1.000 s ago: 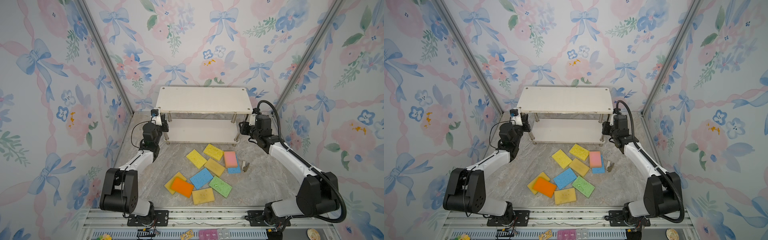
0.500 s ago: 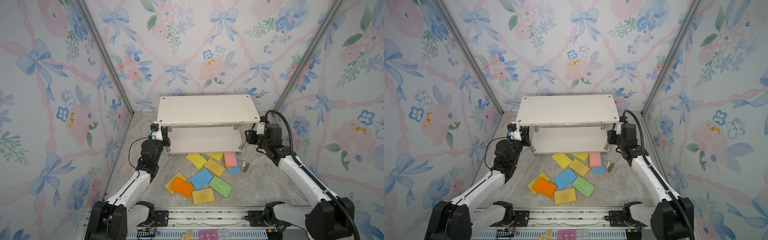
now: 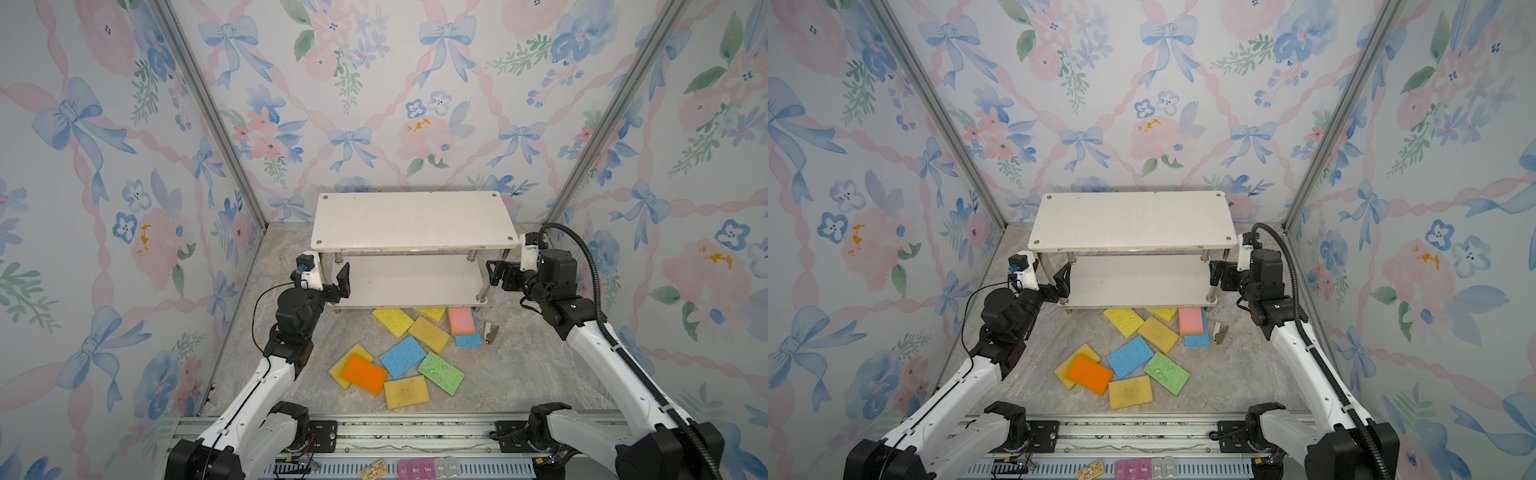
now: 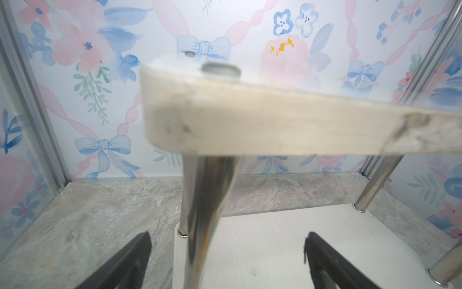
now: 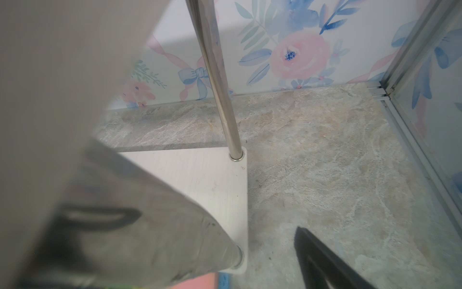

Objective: Arrange cleaning sponges on a shelf
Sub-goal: Move the shelf to the top-center of the table, then pick up the cleaning sponge.

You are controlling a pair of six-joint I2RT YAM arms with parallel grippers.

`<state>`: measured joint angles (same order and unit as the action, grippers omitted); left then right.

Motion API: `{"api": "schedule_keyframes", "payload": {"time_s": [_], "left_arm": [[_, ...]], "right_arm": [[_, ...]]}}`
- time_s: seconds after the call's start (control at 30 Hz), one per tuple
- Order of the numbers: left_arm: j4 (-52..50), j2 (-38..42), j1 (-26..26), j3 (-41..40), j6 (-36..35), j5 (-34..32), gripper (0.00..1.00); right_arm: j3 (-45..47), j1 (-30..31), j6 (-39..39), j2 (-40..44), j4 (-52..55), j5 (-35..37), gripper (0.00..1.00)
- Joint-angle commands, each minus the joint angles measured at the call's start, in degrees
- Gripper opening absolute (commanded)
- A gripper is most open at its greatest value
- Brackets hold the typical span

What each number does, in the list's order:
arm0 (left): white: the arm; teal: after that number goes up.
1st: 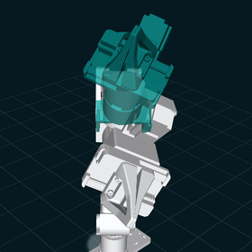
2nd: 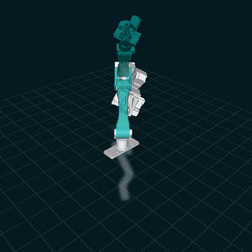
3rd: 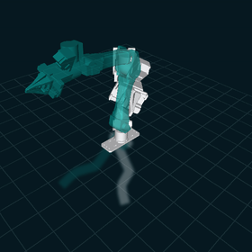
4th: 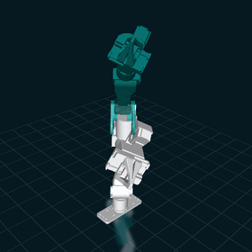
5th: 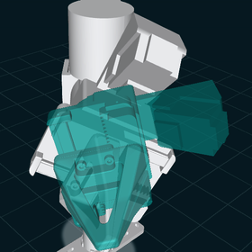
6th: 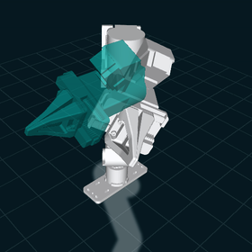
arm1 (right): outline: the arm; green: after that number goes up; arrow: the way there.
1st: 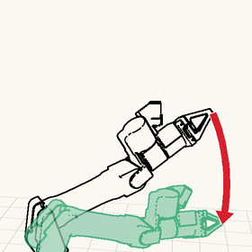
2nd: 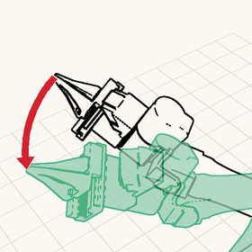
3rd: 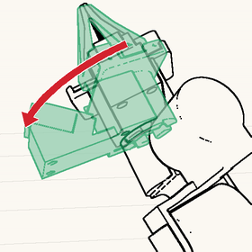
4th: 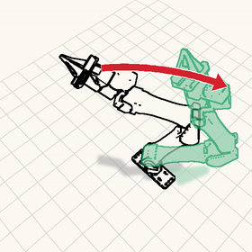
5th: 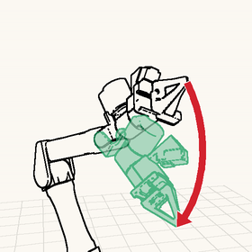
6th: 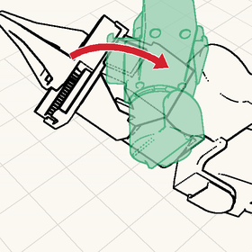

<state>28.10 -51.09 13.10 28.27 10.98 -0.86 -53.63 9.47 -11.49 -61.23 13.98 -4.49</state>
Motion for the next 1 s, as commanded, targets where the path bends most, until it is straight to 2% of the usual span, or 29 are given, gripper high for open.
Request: {"api": "schedule_keyframes", "payload": {"time_s": [0.0,0.07,0.17,0.3,0.47,0.57,0.67,0.8,0.97], "left_arm": [[-5.31,5.34,0.19,-1.57,1.86,-0.8,0.98],[-9.03,9.21,0.17,-2.08,3.52,-1.33,0.98],[-16.75,13.68,0.17,-1.2,8.55,-1.95,0.98],[-24.75,19.92,0.17,-1.17,16.4,0.1,0.98],[-29.23,25.15,0.26,-3.9,29.05,5.28,0.98],[-30.86,24.09,0.71,-5.39,31.94,9.36,0.98],[-31.51,22.44,2.01,-6.33,33.38,9.88,0.98],[-32.33,19.03,2.98,-6.44,34.34,9.49,0.98],[-34.39,10.23,4.85,-6.06,34.56,9.73,0.98]], "right_arm": [[-2.64,0.49,-0.52,3.93,8.06,0.35,0.97],[-3.77,0.64,-2.34,5.85,13.54,4.23,0.97],[-3.5,0.59,-3.25,9.81,17.86,4.53,0.97],[-3.07,0.63,-7.13,13.78,23.9,0.26,0.97],[-1.23,2.55,-11.45,14.4,33.24,-7.3,0.97],[2.27,8.01,-14.24,15.92,34.91,-2.84,0.97],[5.18,13.23,-16.97,16.12,34.95,2.88,0.97],[6.6,16.32,-19.24,12.4,32.85,3.71,0.97],[5.01,17.3,-17.48,4.8,30.29,4.15,0.97]]}}
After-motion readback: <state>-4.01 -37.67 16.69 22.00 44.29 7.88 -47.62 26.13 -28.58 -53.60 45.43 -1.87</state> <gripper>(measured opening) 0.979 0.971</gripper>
